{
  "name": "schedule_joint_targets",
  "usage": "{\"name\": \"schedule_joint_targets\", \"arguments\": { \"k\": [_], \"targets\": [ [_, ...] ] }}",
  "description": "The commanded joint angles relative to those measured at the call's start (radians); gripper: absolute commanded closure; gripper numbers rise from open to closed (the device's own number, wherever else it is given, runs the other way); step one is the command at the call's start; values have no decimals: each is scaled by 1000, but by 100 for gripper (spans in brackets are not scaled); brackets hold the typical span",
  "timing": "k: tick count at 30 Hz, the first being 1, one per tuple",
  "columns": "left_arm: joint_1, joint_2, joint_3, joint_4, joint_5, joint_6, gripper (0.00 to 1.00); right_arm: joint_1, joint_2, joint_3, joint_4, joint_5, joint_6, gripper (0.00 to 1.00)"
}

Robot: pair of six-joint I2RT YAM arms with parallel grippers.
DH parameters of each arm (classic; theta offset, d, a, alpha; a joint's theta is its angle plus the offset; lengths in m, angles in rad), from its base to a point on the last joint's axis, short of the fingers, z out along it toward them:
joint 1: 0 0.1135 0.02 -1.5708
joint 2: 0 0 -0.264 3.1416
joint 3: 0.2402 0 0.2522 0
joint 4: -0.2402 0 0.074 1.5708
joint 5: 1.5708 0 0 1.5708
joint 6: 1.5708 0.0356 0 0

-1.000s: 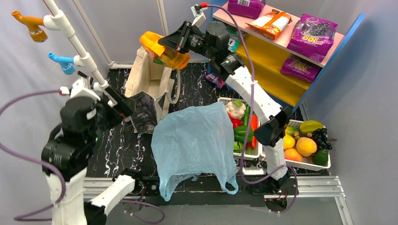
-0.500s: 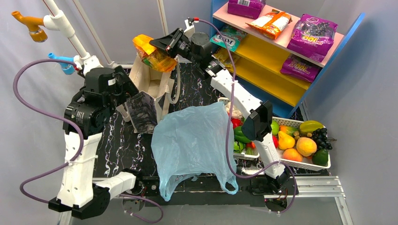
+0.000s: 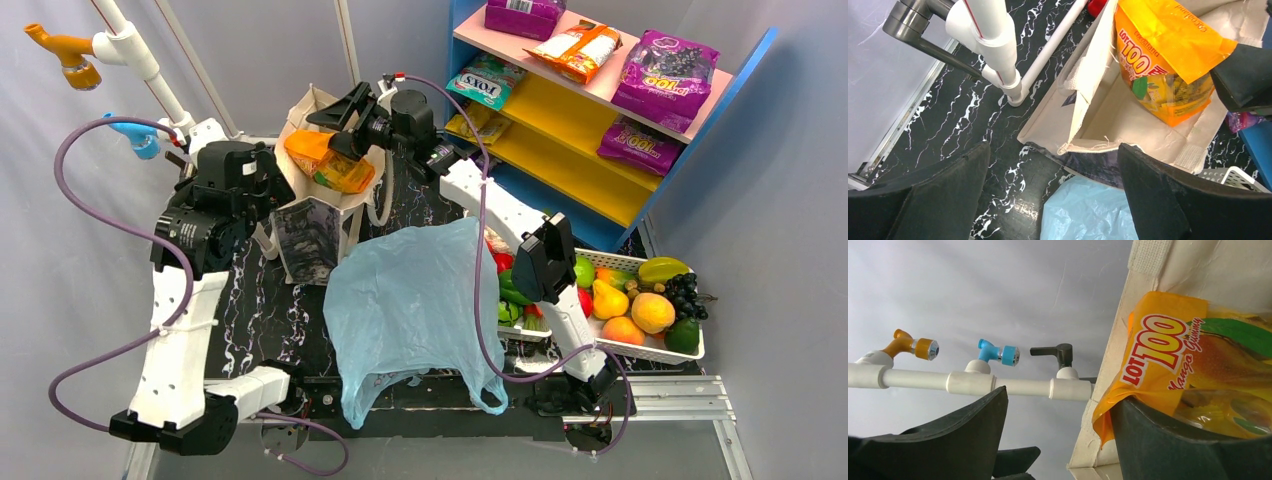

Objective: Place the food into the grocery bag and tie it

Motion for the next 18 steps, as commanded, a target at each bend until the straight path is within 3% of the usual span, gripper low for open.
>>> {"name": "schedule_joint_targets", "arguments": {
  "k": [1,5,9,14,18],
  "targets": [
    [21,-4,-16,19,-25,31,1,1,-78,53,96,-77,0,19],
    [34,11,-42,39,-16,36,1,3,-83,105,68,-81,-64,17],
    [41,42,-44,42,-8,21,0,2,-66,227,-138,-132,-216,16],
    [54,81,-17,25,-16,-6,0,9,-237,31,-331,-61,-443,14],
    [60,104,-23,25,6,-40,4,14,-263,76,-605,-17,-527,13]
  ]
}}
